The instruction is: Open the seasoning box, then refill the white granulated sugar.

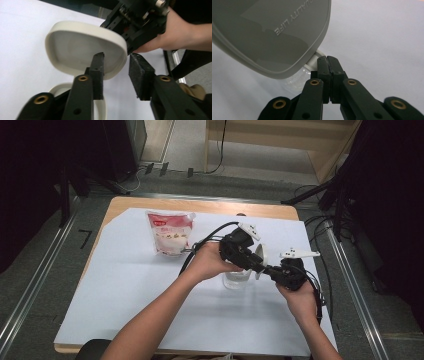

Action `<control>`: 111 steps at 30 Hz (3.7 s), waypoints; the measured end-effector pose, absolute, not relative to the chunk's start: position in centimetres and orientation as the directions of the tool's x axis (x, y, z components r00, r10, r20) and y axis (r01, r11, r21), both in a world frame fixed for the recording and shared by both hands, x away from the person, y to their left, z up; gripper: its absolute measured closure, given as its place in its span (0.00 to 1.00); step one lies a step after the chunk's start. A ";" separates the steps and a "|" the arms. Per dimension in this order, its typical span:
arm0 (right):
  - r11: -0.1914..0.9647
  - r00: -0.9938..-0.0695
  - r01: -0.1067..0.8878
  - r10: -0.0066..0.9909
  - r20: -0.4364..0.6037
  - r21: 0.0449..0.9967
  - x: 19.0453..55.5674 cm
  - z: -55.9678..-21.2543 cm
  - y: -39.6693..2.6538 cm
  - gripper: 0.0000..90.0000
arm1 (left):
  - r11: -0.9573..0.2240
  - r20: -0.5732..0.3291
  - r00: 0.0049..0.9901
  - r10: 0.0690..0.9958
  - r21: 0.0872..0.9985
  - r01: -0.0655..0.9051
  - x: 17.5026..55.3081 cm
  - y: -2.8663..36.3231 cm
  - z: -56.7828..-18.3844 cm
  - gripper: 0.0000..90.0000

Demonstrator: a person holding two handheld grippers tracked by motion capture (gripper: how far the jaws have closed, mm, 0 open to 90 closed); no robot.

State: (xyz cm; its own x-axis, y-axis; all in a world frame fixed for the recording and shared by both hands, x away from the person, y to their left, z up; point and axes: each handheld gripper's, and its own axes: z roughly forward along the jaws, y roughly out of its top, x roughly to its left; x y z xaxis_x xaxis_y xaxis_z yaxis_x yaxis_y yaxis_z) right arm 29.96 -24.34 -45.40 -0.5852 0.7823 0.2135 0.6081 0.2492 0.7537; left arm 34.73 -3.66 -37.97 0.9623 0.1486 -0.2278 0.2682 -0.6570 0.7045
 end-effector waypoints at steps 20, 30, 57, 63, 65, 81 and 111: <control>0.226 -0.604 0.593 0.759 0.242 0.773 28.2 -44.8 -25.8 0.78 | -0.604 -0.272 0.931 0.241 0.710 0.364 34.6 1.8 -38.3 0.62; 0.243 -0.622 0.576 0.750 0.225 0.781 27.1 -44.7 -25.7 0.62 | -0.594 -0.249 0.928 0.277 0.715 0.368 34.2 4.6 -38.2 0.51; 0.268 -0.640 0.584 0.732 0.232 0.766 27.0 -45.2 -26.0 0.58 | -0.537 -0.281 0.886 0.369 0.714 0.450 34.2 11.5 -38.8 0.48; 0.270 -0.643 0.582 0.731 0.231 0.767 27.2 -45.2 -26.0 0.57 | -0.501 -0.304 0.863 0.402 0.716 0.486 34.4 13.6 -38.6 0.48; 0.272 -0.648 0.576 0.727 0.228 0.771 27.3 -45.3 -25.9 0.57 | -0.494 -0.306 0.858 0.412 0.717 0.492 34.4 14.2 -38.5 0.47; 0.296 -0.661 0.571 0.718 0.216 0.765 27.3 -45.4 -25.6 0.56 | -0.447 -0.297 0.812 0.502 0.715 0.538 34.7 18.7 -38.2 0.46; 0.313 -0.668 0.576 0.712 0.214 0.755 27.0 -45.7 -25.2 0.56 | -0.342 -0.274 0.699 0.660 0.719 0.605 37.2 25.9 -38.6 0.40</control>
